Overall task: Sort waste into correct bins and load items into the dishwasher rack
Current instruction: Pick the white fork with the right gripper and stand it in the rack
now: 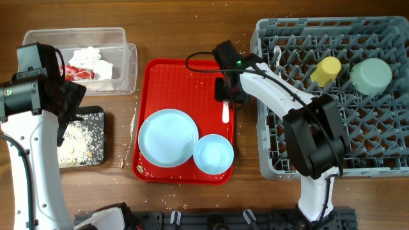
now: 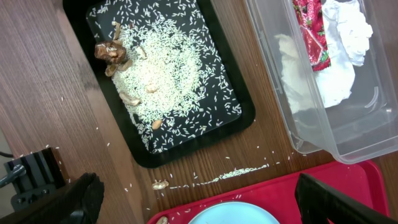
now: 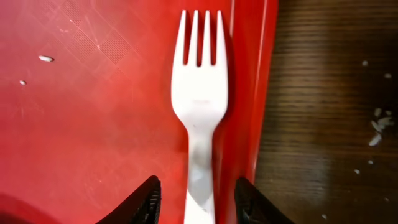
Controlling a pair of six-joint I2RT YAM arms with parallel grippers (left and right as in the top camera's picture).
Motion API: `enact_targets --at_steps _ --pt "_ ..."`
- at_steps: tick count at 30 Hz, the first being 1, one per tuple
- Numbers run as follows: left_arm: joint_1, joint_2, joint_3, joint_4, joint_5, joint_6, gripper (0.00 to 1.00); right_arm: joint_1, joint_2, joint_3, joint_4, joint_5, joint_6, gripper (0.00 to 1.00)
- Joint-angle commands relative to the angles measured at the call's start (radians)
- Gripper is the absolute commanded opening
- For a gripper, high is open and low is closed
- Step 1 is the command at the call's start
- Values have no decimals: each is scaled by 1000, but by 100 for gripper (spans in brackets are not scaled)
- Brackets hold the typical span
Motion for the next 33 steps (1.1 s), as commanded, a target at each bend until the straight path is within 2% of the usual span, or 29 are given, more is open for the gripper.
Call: enact_targets --at_steps 1,5,6,8,9,12,15,17,19,22,23,25,26,28,33 --pt "5 -6 5 -1 -17 -2 100 6 56 -2 14 -1 4 39" --pt "5 -6 5 -1 -17 -2 100 7 119 -2 18 -1 4 32" --pt "5 -6 5 -1 -17 -2 100 10 124 -2 18 0 4 28" --pt "5 -6 5 -1 -17 -2 100 13 124 3 13 -2 5 10" --pt "5 -6 5 -1 -17 -2 100 13 124 14 1 -2 5 4" --pt "5 -6 5 -1 -17 -2 100 6 103 80 -60 -2 -2 4" --pt "5 -6 5 -1 -17 -2 100 -34 39 220 -169 -1 -55 4" --pt "5 -6 5 -1 -17 -2 100 -88 -13 314 -233 -2 -113 4" --pt "5 -6 5 -1 -17 -2 100 -159 -79 359 -248 -90 -240 4" --pt "5 -6 5 -1 -17 -2 100 -168 -97 343 -255 -256 -346 27" --pt "5 -6 5 -1 -17 -2 100 -144 -89 328 -251 -232 -360 29" --pt "5 -6 5 -1 -17 -2 100 -72 -65 270 -200 -164 -354 29" --pt "5 -6 5 -1 -17 -2 100 -32 -55 237 -165 -100 -303 29" --pt "5 -6 5 -1 -17 -2 100 48 -23 169 -98 37 -235 35" --pt "5 -6 5 -1 -17 -2 100 126 80 132 -114 159 -187 36"
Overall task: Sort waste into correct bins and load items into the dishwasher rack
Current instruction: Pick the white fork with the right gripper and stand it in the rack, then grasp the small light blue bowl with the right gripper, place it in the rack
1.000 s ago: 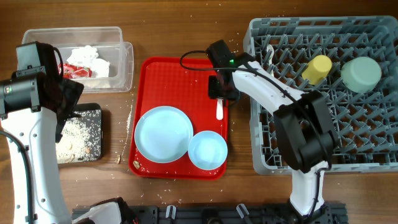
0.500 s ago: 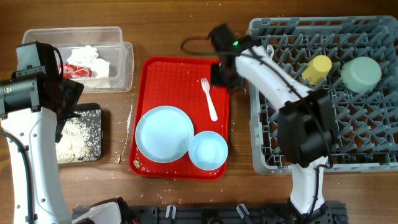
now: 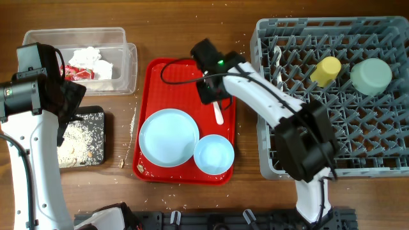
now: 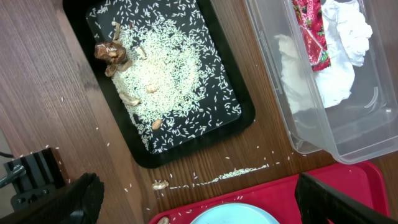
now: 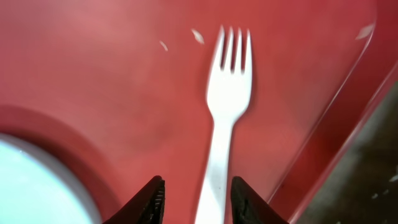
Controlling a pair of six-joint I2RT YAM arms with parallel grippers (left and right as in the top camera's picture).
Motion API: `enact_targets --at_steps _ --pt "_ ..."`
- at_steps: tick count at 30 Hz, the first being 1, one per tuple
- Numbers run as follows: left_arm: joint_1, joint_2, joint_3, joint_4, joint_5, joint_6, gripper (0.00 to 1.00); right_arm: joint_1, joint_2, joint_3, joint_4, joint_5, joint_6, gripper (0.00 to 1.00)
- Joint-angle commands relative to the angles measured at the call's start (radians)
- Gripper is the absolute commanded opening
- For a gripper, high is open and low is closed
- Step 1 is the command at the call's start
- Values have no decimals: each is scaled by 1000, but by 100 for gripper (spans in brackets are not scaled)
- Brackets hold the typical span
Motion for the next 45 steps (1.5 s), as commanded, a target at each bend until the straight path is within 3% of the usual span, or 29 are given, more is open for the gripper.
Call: enact_targets --at_steps 1,3,9,10,11,13,16,22,28,32,33,34,36,38,43,45 --pt "5 -6 5 -1 -17 -2 100 4 52 -19 -2 106 47 36" --pt "5 -6 5 -1 -17 -2 100 4 67 -37 4 103 46 40" --pt "5 -6 5 -1 -17 -2 100 4 117 -120 86 1 21 38" --pt "5 -6 5 -1 -17 -2 100 4 117 -124 89 7 24 34" --pt "5 -6 5 -1 -17 -2 100 4 117 -126 90 35 42 18" --pt "5 -6 5 -1 -17 -2 100 4 117 -126 90 64 77 4" --pt "5 -6 5 -1 -17 -2 100 -1 115 -94 61 64 84 4" --pt "5 -6 5 -1 -17 -2 100 -138 -14 162 -140 84 32 4" --pt "5 -6 5 -1 -17 -2 100 -412 -191 202 -145 72 -211 4" --pt "5 -6 5 -1 -17 -2 100 -528 -188 175 -119 2 -321 6" --pt "5 -6 5 -1 -17 -2 100 -551 -188 158 -103 -24 -330 8" --pt "5 -6 5 -1 -17 -2 100 -569 -188 142 -90 -52 -342 18" --pt "5 -6 5 -1 -17 -2 100 -585 -188 118 -92 -105 -343 66" --pt "5 -6 5 -1 -17 -2 100 -583 -191 119 -95 -165 -330 88" --pt "5 -6 5 -1 -17 -2 100 -583 -247 127 -140 -296 -207 91" --pt "5 -6 5 -1 -17 -2 100 -588 -323 157 -134 -290 -128 100"
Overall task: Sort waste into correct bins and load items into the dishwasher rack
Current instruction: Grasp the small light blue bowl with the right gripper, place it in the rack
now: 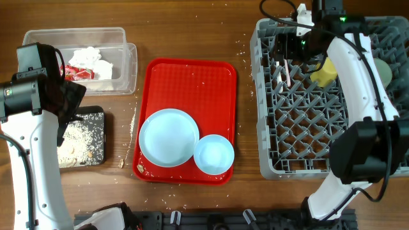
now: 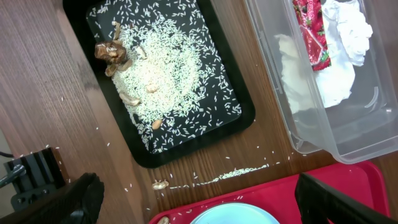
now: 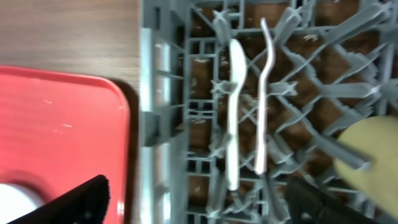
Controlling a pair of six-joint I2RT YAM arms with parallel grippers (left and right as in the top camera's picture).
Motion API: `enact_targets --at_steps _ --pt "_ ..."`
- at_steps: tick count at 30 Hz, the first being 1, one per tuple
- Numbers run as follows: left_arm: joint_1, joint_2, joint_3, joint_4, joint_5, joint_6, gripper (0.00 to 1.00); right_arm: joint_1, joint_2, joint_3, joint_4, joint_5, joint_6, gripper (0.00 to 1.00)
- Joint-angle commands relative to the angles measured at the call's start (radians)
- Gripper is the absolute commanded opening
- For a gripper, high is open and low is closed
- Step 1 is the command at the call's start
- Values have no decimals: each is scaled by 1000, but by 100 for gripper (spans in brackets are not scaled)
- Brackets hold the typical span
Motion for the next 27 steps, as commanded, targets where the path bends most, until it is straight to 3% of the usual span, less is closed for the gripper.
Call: enact_targets --at_steps 1,4,7,9,13,17,19,23,27 --pt "5 -6 5 -1 -17 -2 100 -19 -164 45 17 -28 154 100" --pt "5 -6 5 0 -16 -2 100 -92 -262 45 52 -43 200 100" --pt "5 -6 5 49 -13 -2 100 -65 -283 42 -83 -288 76 99" --pt "5 -6 5 49 -13 -2 100 8 -282 15 -190 -285 9 95" --pt "5 -6 5 53 -13 -9 100 311 -280 -161 -307 -169 -40 86" --pt "5 -6 5 53 -13 -9 100 607 -280 -401 -120 -151 243 78" --pt "5 -6 5 52 -13 -8 100 740 -264 -439 -31 -75 312 75" --pt "5 -6 5 52 -13 -9 100 879 -154 -439 9 120 311 76" --pt "5 -6 5 53 -13 -9 100 896 -45 -439 29 95 261 75"
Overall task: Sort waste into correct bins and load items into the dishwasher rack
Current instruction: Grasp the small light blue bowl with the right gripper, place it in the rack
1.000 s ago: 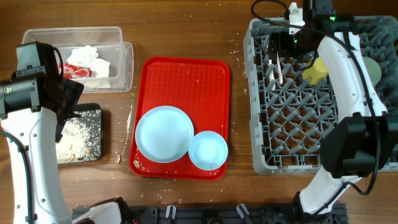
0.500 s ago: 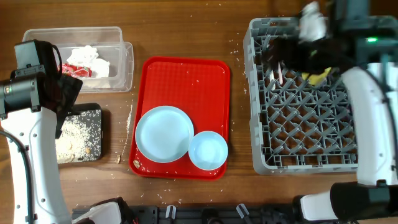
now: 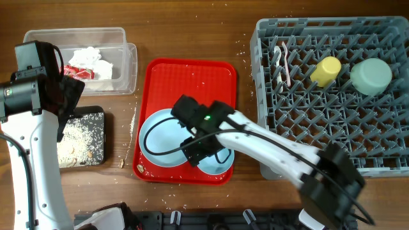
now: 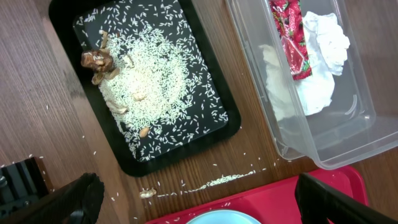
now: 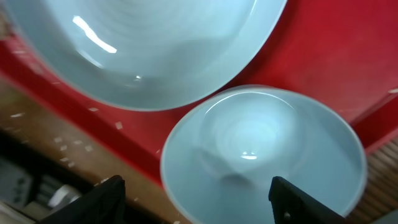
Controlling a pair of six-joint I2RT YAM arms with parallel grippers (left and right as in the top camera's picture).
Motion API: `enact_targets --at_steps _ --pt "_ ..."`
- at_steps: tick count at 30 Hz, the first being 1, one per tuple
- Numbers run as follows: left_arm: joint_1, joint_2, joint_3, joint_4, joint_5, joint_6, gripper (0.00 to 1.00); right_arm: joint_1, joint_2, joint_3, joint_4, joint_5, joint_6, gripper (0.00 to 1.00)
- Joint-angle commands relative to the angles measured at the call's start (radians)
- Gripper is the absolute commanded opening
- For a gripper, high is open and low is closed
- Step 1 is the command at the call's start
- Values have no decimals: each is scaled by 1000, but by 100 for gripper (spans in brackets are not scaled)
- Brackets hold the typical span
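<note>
A light blue plate (image 3: 163, 137) and a smaller light blue bowl (image 3: 220, 156) sit on the red tray (image 3: 192, 76). My right gripper (image 3: 201, 139) hangs open just above them; in its wrist view the bowl (image 5: 267, 146) lies between the spread fingers (image 5: 106, 199) and the plate (image 5: 143, 43) lies beyond. Two white utensils (image 3: 281, 64) rest in the grey dishwasher rack (image 3: 332, 147). My left gripper (image 4: 199, 205) stands open and empty over the table, between the black rice tray (image 4: 143, 93) and the red tray.
A clear bin (image 3: 83, 57) with crumpled paper and a red wrapper stands at the back left. The black tray (image 3: 83, 137) holds rice and scraps. A yellow cup (image 3: 326, 69) and a pale green cup (image 3: 370, 75) sit in the rack. Rice grains lie scattered on the wood.
My right gripper was open over the rack's back left corner above the white utensils; now it is over the bowl and plate on the red tray. The left wrist view has shifted slightly.
First my right gripper straddled a white fork at the red tray's right edge. Then the fork lay nearer the tray's middle, still between the fingers. Later it rested in the rack beside another utensil, gripper open above. Now that gripper is back over the tray.
</note>
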Motion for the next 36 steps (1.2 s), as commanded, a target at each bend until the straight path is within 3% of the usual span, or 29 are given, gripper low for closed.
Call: enact_targets --at_steps 1,7,11,15,21,25,28,32,36 --pt "5 -6 5 1 -13 -8 100 8 77 -2 -2 29 -27 74" --pt "5 -6 5 0 -13 -8 100 135 90 -2 -31 21 -128 68" --pt "5 -6 5 0 -13 -9 100 183 90 -8 -47 134 -50 67" --pt "5 -6 5 0 -13 -9 100 174 106 -9 21 183 -52 51" --pt "5 -6 5 0 -13 -9 100 174 208 -9 6 235 -59 37" --pt "5 -6 5 1 -13 -8 100 170 202 36 -48 235 -27 4" --pt "5 -6 5 1 -13 -8 100 157 172 90 -107 232 -26 4" --pt "5 -6 5 0 -13 -9 100 71 75 321 -285 229 -31 4" --pt "5 -6 5 0 -13 -9 100 -227 -64 501 -336 120 -60 4"
